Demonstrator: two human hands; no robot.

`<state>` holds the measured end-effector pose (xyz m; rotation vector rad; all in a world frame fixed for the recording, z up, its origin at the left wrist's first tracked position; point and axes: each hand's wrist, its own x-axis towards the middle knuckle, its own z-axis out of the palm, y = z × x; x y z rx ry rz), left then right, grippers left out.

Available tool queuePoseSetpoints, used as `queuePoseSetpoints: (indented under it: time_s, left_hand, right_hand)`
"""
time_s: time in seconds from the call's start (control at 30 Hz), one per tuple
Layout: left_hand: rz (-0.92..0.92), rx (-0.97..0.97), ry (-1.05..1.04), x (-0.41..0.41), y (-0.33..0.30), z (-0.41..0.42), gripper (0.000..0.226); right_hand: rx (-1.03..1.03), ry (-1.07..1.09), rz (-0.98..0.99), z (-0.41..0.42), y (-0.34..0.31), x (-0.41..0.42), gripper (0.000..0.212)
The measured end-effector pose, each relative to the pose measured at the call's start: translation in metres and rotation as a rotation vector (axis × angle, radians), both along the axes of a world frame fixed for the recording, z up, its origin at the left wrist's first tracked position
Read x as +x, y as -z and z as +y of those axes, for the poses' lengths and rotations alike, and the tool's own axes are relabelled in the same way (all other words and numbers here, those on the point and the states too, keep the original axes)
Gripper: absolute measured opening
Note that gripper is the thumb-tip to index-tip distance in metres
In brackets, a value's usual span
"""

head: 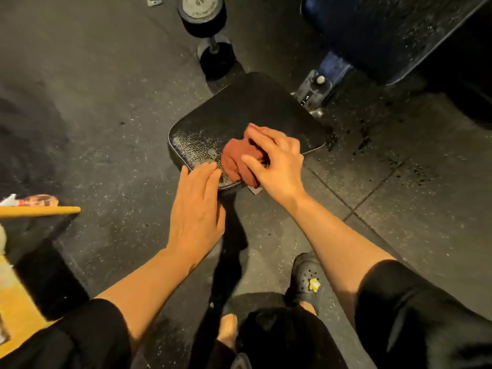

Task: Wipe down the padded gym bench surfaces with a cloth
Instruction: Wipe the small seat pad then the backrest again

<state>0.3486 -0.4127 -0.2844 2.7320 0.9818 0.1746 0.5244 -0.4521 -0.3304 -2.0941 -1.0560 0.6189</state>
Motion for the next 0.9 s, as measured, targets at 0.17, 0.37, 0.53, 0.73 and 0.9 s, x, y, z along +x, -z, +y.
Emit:
queuePoseSetpoints:
  time_s: [0.17, 0.37, 0.53, 0.73, 0.9]
  left_hand:
    - [-0.039, -0.035, -0.063, -0.021, -0.002, 0.009, 0.05]
    - [-0.022, -0.041, 0.023, -0.033, -0.003, 0.01, 0.058]
    - [-0.058, 0.003, 0.111, -0.014, 0.002, 0.015, 0.055]
    - [0.02, 0.007, 0.202, 0.01, 0.011, 0.011, 0.054]
    - [0.125, 0.01, 0.327, 0.041, 0.016, 0.02, 0.044]
  right_hand:
    - [0.045, -0.237, 0.092, 0.002, -0.01, -0.046, 0.051]
    - [0.21, -0.139, 0.129, -0.003, -0.01, -0.031, 0.033]
    - [0.004, 0.208, 0.082, -0.007, -0.003, 0.017, 0.032]
    - [0.018, -0.251, -0.146, 0.003, 0.017, 0.01, 0.038]
    - [-0.172, 0.243, -0.076, 0.006, 0.031, 0.051, 0.046]
